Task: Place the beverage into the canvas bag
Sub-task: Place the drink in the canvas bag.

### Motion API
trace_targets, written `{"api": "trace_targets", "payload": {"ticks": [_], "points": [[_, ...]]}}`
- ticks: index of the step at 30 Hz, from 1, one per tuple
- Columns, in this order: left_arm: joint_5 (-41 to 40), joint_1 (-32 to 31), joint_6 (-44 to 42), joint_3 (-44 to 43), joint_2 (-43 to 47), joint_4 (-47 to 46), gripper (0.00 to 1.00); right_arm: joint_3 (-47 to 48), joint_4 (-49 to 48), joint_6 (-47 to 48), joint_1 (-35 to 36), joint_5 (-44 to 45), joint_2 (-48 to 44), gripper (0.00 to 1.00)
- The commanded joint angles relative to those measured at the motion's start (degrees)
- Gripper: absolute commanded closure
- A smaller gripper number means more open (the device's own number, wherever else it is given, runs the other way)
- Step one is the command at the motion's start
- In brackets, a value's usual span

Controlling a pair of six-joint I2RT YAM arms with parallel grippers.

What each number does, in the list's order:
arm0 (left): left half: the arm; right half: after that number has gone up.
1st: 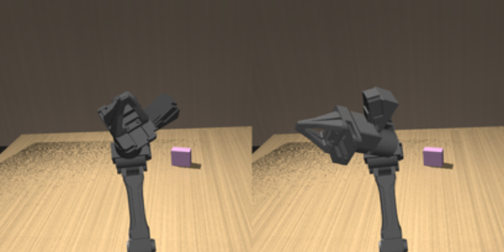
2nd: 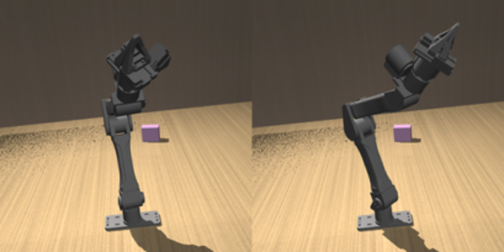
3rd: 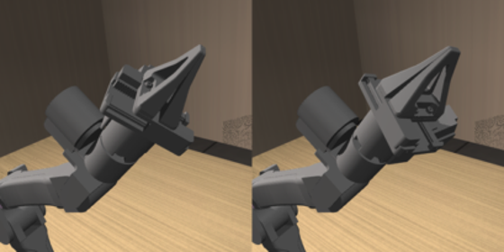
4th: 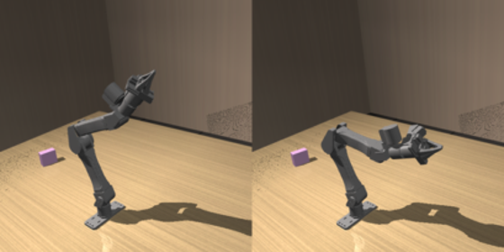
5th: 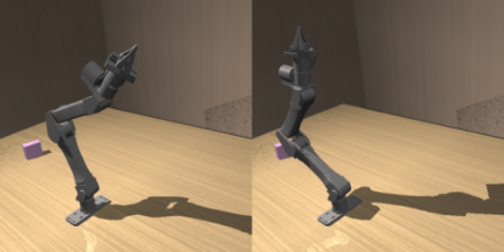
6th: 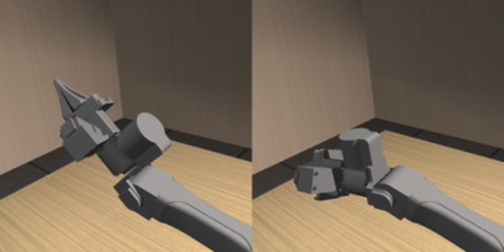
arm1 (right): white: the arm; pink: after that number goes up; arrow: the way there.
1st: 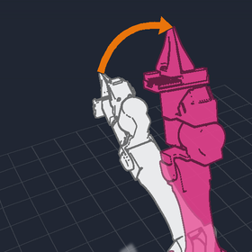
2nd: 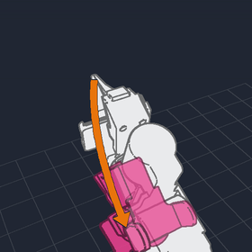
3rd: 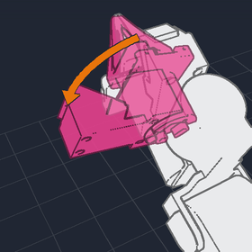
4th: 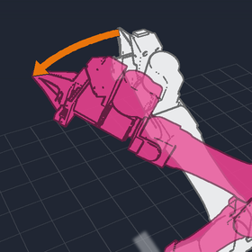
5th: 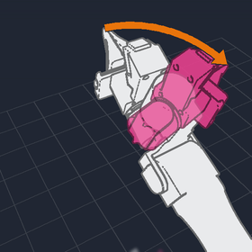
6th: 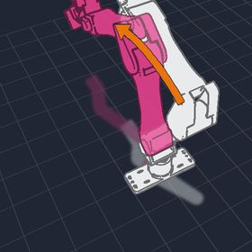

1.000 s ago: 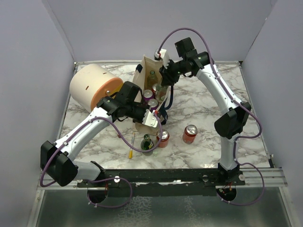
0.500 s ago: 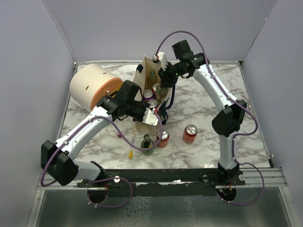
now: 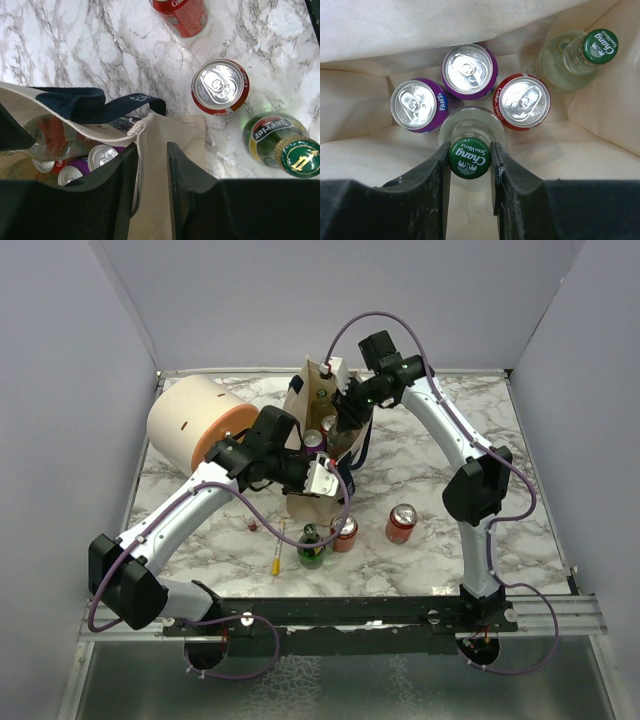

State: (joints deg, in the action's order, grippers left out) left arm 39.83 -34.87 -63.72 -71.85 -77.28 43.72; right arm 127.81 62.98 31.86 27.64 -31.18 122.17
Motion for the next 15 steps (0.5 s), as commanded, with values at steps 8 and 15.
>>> {"api": "trace_targets", "payload": {"ticks": [8,15], "points": [[0.7,0.4,16.9,-6.7,-1.1,-7.0,0.14,1.6,-3.5,-0.3,-0.1,-5.7,-1.1,0.99],[-0.9,0.3,34.2,-9.8,-5.3,-18.4,0.19,0.9,-3.8,-1.3,-0.2,-6.1,-1.7,0.99]]}}
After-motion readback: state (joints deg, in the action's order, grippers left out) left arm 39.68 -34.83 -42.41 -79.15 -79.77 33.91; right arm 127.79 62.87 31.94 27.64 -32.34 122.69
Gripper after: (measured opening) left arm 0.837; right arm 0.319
